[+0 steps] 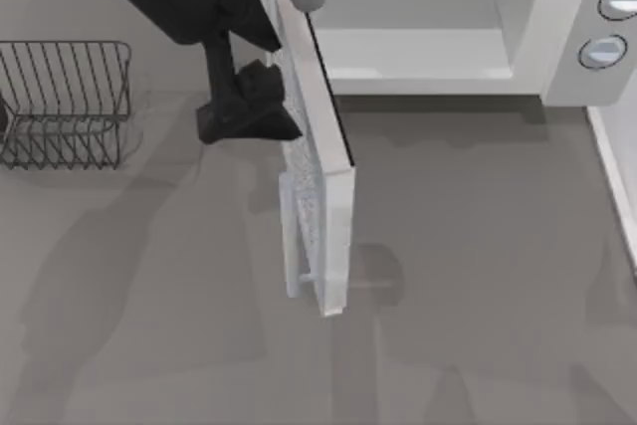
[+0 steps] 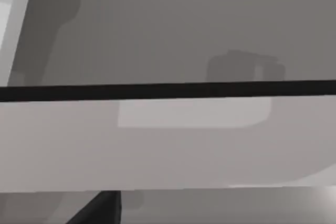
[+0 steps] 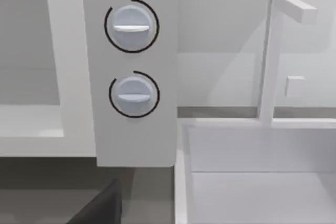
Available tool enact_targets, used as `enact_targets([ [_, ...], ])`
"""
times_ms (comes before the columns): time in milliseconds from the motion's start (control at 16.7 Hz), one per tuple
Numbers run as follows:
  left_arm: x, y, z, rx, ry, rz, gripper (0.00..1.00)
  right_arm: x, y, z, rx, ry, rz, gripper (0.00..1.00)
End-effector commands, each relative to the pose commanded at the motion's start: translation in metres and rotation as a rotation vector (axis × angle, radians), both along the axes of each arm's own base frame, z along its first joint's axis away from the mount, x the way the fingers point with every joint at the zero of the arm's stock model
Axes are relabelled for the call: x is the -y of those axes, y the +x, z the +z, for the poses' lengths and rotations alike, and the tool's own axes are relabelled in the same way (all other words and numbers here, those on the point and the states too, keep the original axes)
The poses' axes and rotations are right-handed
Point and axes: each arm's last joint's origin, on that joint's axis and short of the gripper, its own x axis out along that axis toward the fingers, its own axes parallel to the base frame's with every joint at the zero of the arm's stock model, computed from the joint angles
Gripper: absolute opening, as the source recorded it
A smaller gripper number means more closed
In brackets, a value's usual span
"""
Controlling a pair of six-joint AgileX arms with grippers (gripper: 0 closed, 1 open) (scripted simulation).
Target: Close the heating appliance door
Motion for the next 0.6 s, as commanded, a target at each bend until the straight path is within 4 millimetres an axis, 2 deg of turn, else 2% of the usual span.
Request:
enact_targets([
  [120,0.0060,-0.0005,-0.0113,-0.003,0.001,-0.001,1.00,0.0000,0.0000,0.0000,0.000,0.000,0.000,1.00],
  [360,0.0072,-0.0007,-0.0134,-0.004,0.002,-0.001,1.00,0.0000,0.0000,0.0000,0.000,0.000,0.000,1.00],
  [600,0.0072,-0.0007,-0.0134,-0.004,0.002,-0.001,0.70,0.0000,0.0000,0.0000,0.000,0.000,0.000,1.00],
])
